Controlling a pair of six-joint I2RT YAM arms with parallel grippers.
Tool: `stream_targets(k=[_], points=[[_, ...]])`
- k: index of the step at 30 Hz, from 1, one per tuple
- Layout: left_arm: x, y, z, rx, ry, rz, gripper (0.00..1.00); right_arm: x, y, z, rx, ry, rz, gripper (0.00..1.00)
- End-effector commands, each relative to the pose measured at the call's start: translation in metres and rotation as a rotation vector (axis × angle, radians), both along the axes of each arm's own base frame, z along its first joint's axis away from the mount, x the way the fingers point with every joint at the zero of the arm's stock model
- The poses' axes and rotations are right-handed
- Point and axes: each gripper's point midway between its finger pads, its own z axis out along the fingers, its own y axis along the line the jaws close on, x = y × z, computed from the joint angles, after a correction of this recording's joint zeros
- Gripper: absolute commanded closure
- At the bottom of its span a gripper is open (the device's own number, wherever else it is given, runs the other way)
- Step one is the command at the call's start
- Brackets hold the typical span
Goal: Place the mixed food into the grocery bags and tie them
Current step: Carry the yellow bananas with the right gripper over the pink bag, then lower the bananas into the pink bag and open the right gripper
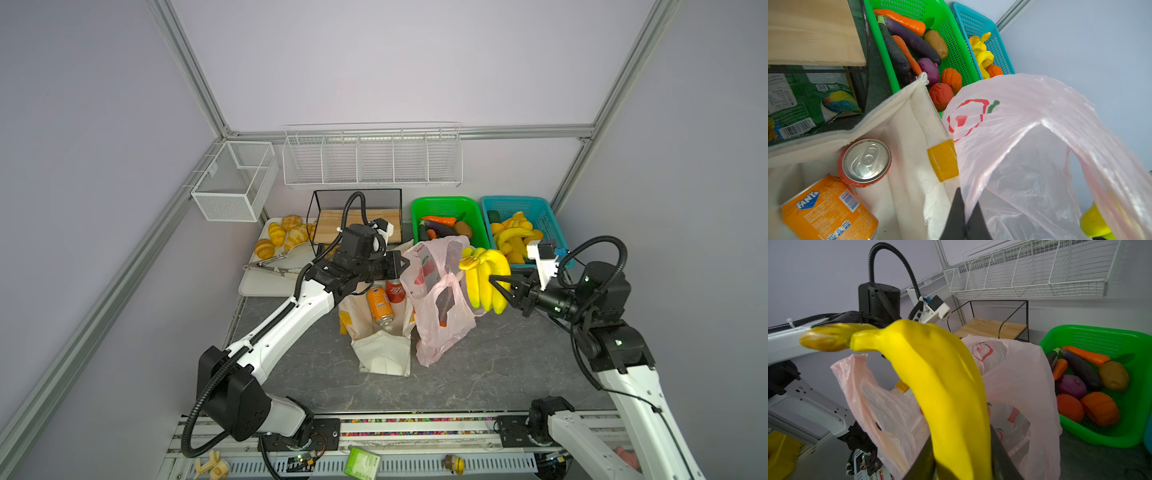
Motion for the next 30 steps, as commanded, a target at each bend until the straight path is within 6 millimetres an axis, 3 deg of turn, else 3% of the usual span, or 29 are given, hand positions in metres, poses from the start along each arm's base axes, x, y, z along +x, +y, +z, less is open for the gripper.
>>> stream_targets(k=[1, 6, 9, 21, 30], points=[[0.000, -0.001, 0.015, -0.034, -0.025, -0.004, 1.00, -0.005, 0.017, 0.017, 0.011, -0.183, 0.127, 0.73], [-0.001, 0.000, 0.014, -0.030, -0.021, -0.006, 1.00, 0.005, 0.035, 0.018, 0.013, -0.275, 0.166, 0.73], [-0.001, 0.000, 0.014, -0.029, -0.018, -0.007, 1.00, 0.011, 0.042, -0.008, -0.023, -0.254, 0.160, 0.73], [-0.002, -0.001, 0.018, -0.037, -0.018, -0.010, 1.00, 0.027, 0.033, -0.091, -0.156, -0.185, -0.019, 0.73], [0.000, -0.002, 0.016, -0.037, -0.012, -0.009, 1.00, 0.031, 0.034, -0.130, -0.272, -0.133, -0.072, 0.67]])
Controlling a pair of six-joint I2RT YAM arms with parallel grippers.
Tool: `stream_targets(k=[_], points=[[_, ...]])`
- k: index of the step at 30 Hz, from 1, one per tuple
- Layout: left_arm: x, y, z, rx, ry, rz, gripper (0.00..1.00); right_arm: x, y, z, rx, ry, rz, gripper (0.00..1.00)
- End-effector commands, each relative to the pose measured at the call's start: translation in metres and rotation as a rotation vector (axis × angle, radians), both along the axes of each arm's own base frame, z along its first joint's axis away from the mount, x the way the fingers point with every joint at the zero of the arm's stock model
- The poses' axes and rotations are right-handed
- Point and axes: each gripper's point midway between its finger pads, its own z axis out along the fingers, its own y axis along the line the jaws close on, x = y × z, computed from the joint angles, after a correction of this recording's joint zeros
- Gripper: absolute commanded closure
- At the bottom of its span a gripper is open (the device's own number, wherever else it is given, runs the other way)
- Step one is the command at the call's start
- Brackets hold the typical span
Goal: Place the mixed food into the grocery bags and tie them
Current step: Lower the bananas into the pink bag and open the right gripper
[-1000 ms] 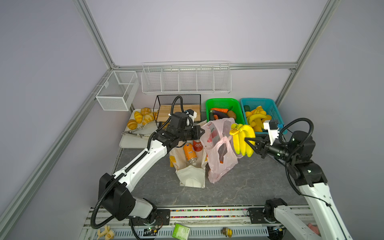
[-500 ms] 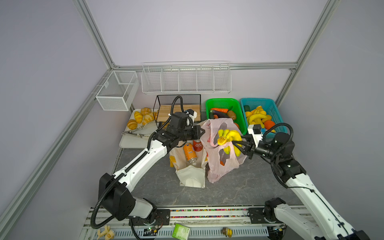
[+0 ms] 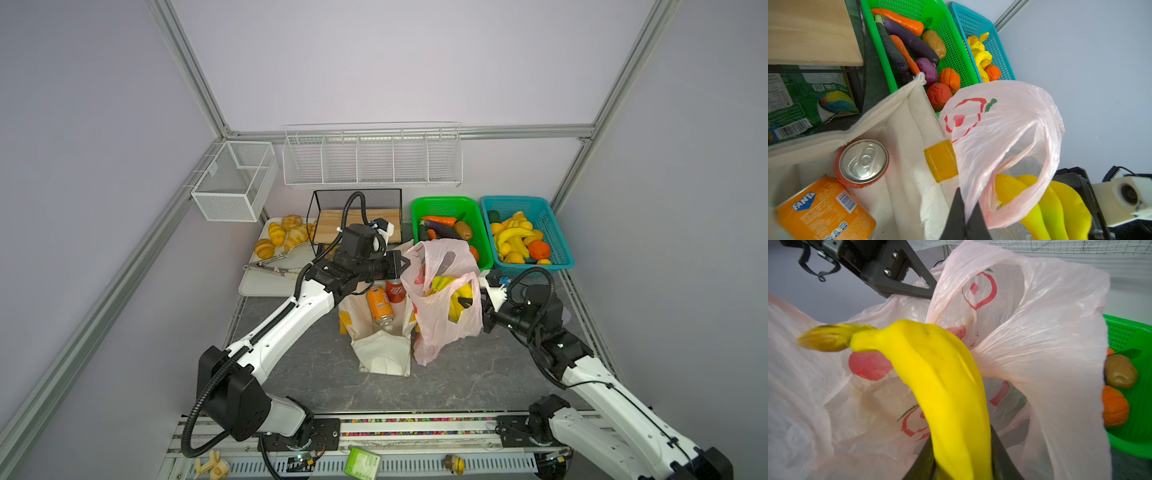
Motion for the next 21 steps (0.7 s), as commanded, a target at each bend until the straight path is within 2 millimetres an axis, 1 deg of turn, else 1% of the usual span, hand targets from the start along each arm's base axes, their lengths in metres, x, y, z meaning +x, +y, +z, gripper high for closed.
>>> stream_targets(k=[1, 6, 10, 11, 13, 17, 21], points=[[0.000, -0.002, 0.015, -0.032, -0.015, -0.008, 1.00, 0.009, -0.005, -0.010, -0.065, -0.018, -0.058, 0.66], [-0.002, -0.005, 0.013, -0.036, -0.008, -0.024, 1.00, 0.016, 0.000, -0.024, -0.142, 0.033, -0.076, 0.61], [-0.003, -0.007, 0.012, -0.034, -0.007, -0.031, 1.00, 0.017, 0.000, -0.029, -0.175, 0.079, -0.101, 0.52], [-0.003, -0.007, 0.012, -0.032, -0.008, -0.029, 1.00, 0.018, -0.002, -0.028, -0.176, 0.091, -0.116, 0.48], [-0.002, -0.006, 0.012, -0.030, -0.009, -0.026, 1.00, 0.018, -0.004, -0.023, -0.168, 0.109, -0.138, 0.42], [-0.002, -0.005, 0.013, -0.025, -0.014, -0.018, 1.00, 0.013, -0.013, -0.009, -0.153, 0.144, -0.181, 0.35], [-0.001, -0.004, 0.009, -0.018, -0.010, -0.013, 1.00, -0.002, -0.016, 0.014, -0.121, 0.179, -0.172, 0.32]])
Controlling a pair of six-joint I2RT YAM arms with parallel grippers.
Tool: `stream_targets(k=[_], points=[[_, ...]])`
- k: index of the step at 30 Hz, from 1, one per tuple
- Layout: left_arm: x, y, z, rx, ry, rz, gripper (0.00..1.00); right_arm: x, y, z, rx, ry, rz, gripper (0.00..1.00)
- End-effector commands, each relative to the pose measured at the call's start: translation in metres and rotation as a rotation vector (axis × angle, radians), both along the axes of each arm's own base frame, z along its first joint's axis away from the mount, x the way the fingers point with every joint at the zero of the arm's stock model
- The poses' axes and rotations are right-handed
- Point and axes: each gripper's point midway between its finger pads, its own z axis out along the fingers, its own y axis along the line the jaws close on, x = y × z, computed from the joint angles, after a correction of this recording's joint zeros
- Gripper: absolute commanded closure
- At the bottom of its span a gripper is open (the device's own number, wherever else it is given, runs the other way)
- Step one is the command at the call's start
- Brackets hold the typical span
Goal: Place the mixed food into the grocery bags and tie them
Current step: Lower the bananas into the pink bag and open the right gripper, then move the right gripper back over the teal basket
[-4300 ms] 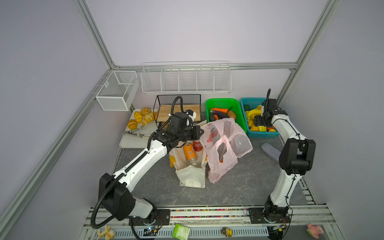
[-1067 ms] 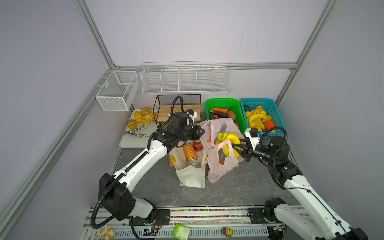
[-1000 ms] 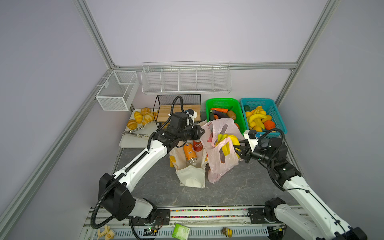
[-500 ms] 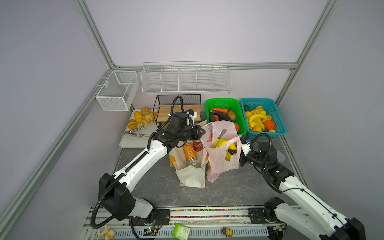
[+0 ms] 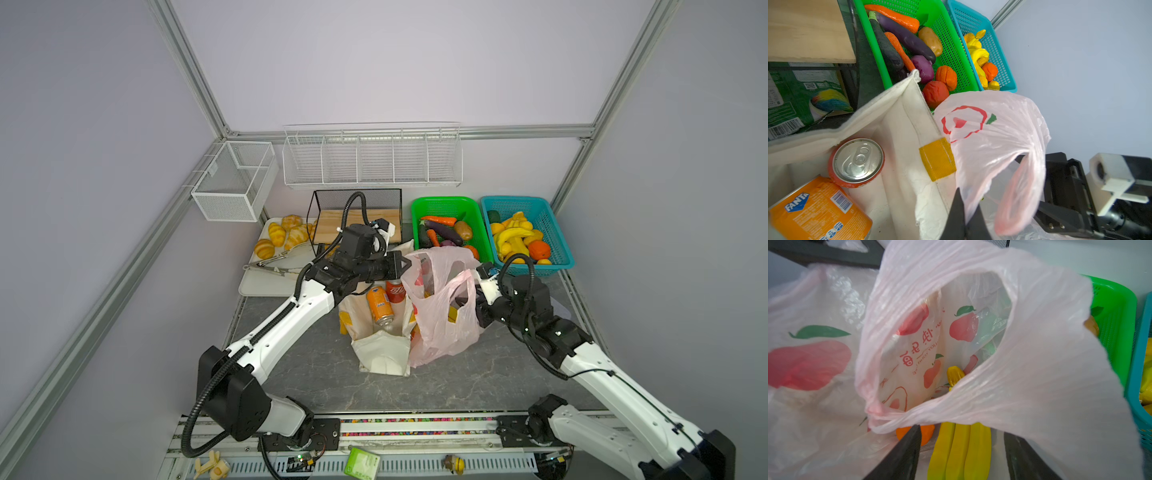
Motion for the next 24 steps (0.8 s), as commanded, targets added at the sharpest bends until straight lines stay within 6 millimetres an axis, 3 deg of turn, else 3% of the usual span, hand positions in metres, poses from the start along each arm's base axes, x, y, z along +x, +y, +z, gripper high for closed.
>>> stream_targets(k=[1, 7, 14, 18, 21, 24], points=[[0.002, -0.002, 0.009, -0.010, -0.016, 0.008, 1.00, -0.017, -0.007, 0.020, 0.034, 0.039, -0.014, 0.32], [0.004, -0.001, 0.008, -0.005, -0.016, 0.013, 1.00, -0.039, -0.024, 0.056, 0.086, 0.036, -0.064, 0.27], [0.004, 0.000, 0.007, 0.000, -0.018, 0.016, 1.00, -0.023, -0.093, 0.052, -0.020, 0.051, -0.451, 0.21], [0.004, -0.001, 0.007, -0.002, -0.017, 0.015, 1.00, 0.009, -0.126, 0.052, 0.017, 0.089, -0.610, 0.18], [0.003, -0.002, 0.007, -0.011, -0.013, 0.010, 1.00, 0.049, -0.160, 0.046, 0.045, 0.130, -0.739, 0.17], [0.002, -0.002, 0.008, -0.015, -0.012, 0.007, 1.00, 0.092, -0.201, 0.031, -0.043, 0.168, -0.883, 0.14]])
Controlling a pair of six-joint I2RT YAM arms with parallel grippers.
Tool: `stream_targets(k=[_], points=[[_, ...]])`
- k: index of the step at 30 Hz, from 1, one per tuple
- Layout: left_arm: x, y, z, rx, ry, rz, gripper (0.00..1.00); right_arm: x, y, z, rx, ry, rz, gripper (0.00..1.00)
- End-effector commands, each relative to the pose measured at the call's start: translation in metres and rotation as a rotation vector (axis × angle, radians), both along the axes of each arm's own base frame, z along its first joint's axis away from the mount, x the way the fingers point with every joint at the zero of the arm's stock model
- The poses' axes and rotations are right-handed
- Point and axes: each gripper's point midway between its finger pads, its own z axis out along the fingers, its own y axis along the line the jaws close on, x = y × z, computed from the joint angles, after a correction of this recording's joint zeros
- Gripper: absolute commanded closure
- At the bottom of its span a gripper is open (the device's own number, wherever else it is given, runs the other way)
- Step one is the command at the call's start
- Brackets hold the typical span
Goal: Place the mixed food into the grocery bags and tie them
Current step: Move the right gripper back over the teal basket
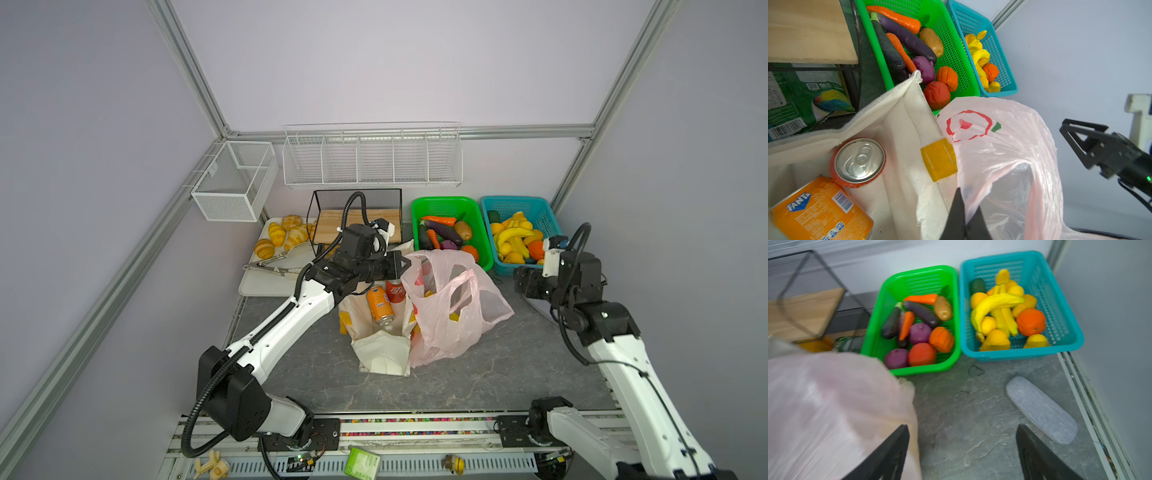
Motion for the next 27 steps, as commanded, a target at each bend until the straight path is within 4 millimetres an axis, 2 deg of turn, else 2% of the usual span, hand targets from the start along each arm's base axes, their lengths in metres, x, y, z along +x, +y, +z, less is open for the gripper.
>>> stream_targets(k=[1, 6, 9, 13, 19, 27], points=[[0.001, -0.002, 0.008, -0.018, -0.009, 0.001, 1.00, 0.046, -0.039, -0.008, -0.058, 0.036, -0.137, 0.12], [0.000, -0.003, 0.009, -0.023, -0.012, -0.003, 1.00, 0.097, -0.093, -0.031, -0.149, 0.118, -0.271, 0.07], [0.001, -0.004, 0.009, -0.023, -0.011, -0.004, 1.00, 0.117, -0.108, -0.053, -0.122, 0.188, -0.280, 0.06], [0.002, -0.002, 0.006, -0.013, -0.011, 0.000, 1.00, 0.137, -0.127, -0.083, -0.185, 0.296, -0.304, 0.01], [0.002, -0.003, 0.005, -0.015, -0.010, -0.001, 1.00, 0.164, -0.136, -0.122, -0.195, 0.378, -0.300, 0.02], [0.003, -0.004, 0.004, -0.012, -0.011, -0.001, 1.00, 0.193, -0.146, -0.156, -0.192, 0.426, -0.303, 0.07]])
